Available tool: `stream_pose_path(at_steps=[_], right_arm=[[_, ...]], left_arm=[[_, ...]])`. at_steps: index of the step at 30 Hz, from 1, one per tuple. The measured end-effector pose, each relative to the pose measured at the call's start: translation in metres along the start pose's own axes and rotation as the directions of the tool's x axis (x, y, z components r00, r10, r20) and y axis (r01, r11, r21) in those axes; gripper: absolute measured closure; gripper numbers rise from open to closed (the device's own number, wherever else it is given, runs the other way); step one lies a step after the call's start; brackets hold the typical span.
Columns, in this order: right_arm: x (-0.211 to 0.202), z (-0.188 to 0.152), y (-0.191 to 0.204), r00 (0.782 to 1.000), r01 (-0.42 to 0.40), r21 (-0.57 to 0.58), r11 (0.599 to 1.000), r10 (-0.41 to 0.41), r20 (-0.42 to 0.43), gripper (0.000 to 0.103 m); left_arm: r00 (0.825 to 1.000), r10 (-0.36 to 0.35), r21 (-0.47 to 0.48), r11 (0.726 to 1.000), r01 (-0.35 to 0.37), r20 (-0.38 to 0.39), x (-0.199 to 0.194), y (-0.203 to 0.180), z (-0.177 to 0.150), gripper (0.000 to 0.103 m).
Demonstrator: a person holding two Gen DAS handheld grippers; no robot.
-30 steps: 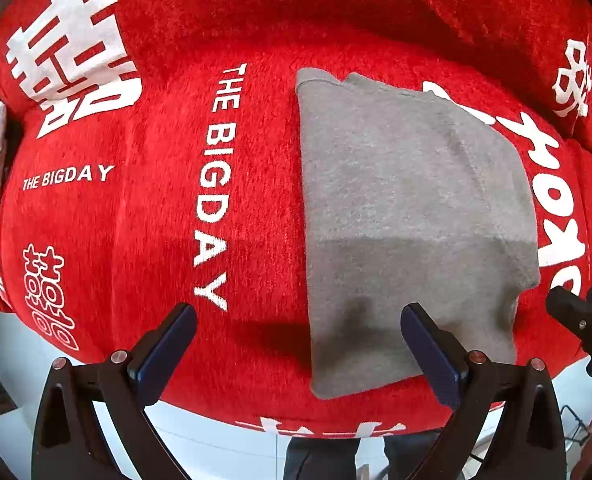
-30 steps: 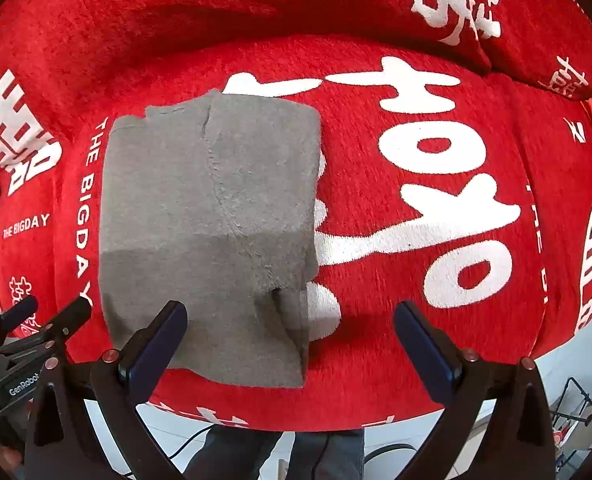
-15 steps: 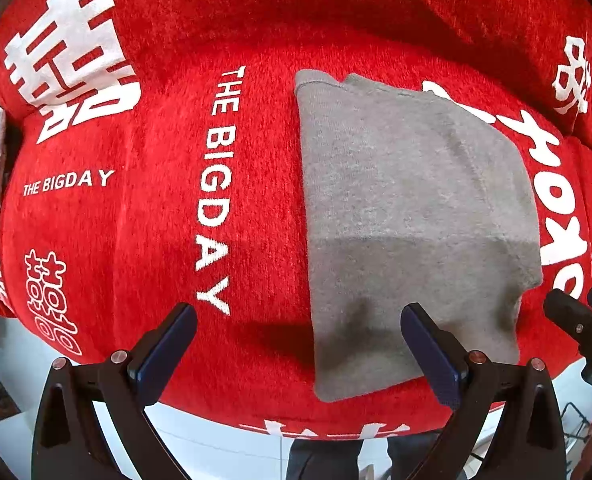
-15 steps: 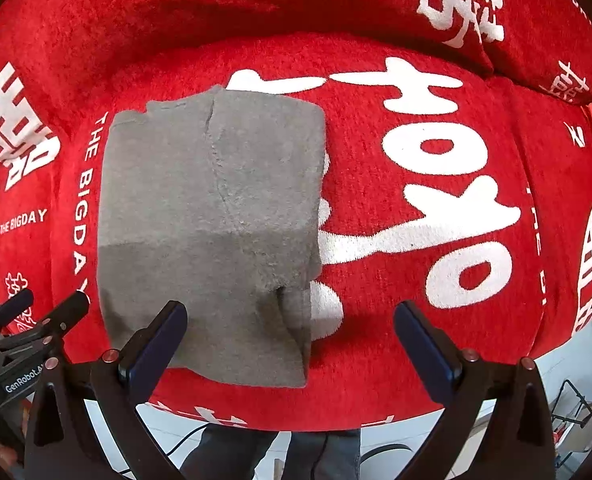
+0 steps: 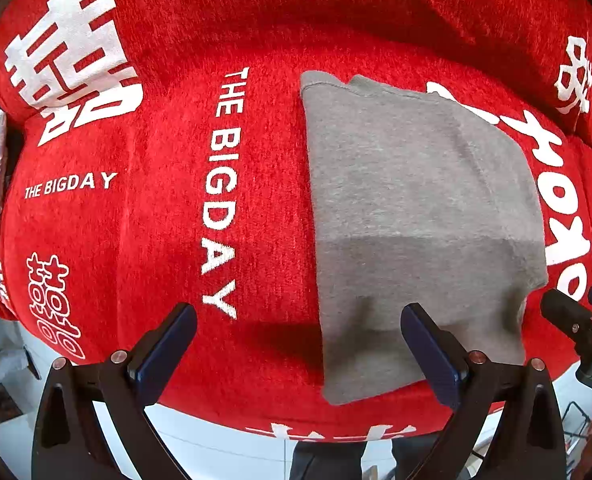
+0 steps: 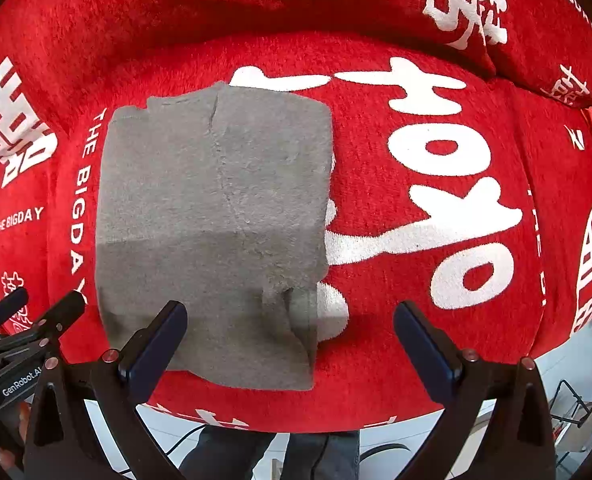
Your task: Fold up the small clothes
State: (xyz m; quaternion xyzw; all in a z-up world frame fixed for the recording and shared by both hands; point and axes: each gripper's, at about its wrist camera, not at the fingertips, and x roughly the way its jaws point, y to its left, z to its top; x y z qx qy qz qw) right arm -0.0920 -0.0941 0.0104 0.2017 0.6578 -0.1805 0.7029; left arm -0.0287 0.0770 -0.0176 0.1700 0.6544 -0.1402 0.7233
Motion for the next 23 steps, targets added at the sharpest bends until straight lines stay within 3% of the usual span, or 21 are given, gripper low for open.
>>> stream_pose_path(at_steps=[23], right_arm=[[0.011,0.001,0.012,1.0,0.02,-0.03,0.999,-0.02,0.014,0.0]], left_arm=[[0.998,0.012,-0.02,1.0,-0.011,0.059,0.004,0.005,0.001,0.001]])
